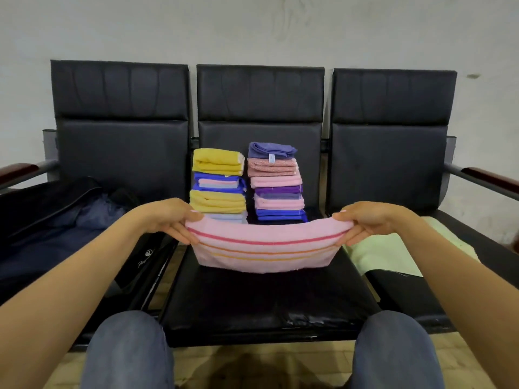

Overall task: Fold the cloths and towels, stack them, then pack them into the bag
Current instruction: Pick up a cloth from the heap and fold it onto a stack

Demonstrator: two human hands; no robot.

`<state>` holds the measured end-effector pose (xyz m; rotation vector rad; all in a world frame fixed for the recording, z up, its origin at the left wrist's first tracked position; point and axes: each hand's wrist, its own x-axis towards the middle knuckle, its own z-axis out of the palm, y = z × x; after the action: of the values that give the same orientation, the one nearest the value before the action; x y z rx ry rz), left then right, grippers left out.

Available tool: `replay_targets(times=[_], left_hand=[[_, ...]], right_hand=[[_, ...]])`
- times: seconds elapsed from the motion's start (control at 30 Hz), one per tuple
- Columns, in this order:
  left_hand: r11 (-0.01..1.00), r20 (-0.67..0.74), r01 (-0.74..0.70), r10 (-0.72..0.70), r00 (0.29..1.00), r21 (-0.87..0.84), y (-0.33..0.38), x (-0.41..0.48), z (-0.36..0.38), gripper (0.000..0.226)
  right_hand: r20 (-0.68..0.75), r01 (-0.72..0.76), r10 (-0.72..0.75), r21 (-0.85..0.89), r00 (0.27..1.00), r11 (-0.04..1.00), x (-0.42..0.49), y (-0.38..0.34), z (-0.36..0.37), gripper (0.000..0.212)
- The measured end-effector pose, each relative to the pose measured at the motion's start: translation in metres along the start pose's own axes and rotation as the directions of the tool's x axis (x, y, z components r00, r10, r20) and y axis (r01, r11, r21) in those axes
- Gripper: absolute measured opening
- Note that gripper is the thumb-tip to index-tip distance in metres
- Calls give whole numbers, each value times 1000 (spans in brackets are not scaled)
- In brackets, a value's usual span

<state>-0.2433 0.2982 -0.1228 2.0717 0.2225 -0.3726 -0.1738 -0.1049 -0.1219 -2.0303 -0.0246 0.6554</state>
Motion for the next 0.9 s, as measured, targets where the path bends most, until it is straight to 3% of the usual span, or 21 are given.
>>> replay_targets(times=[0.07,0.3,0.4,0.7,0.77,0.83,0.9], left_hand=[[997,28,58,-59,998,46,-17,12,8,16],[948,-104,125,-98,990,293,-73,74,49,26],[963,-116,135,-110,987,234,-83,96,62,33],[986,-215,156,-140,967,57,-87,137,60,21],[978,-231,193,-170,958,81,-98,146,60,24],[963,-252,220,-177,951,155,-110,154,58,28],[929,-264,252,-180,948,272,-116,158,58,40]], right_hand=[[35,-61,63,-56,997,997,9,14,9,22],[-38,-198,195,-267,980,943,70,76,35,18],[-70,-176,162,-314,984,933,91,86,38,21],[-234,-120,44,-324,971,938,139,78,35,16],[-271,-131,44,-311,962,941,151,89,40,15],[-289,-147,51,-321,956,936,156,102,46,30],[-319,-159,-2,-478,948,864,158,108,49,41]])
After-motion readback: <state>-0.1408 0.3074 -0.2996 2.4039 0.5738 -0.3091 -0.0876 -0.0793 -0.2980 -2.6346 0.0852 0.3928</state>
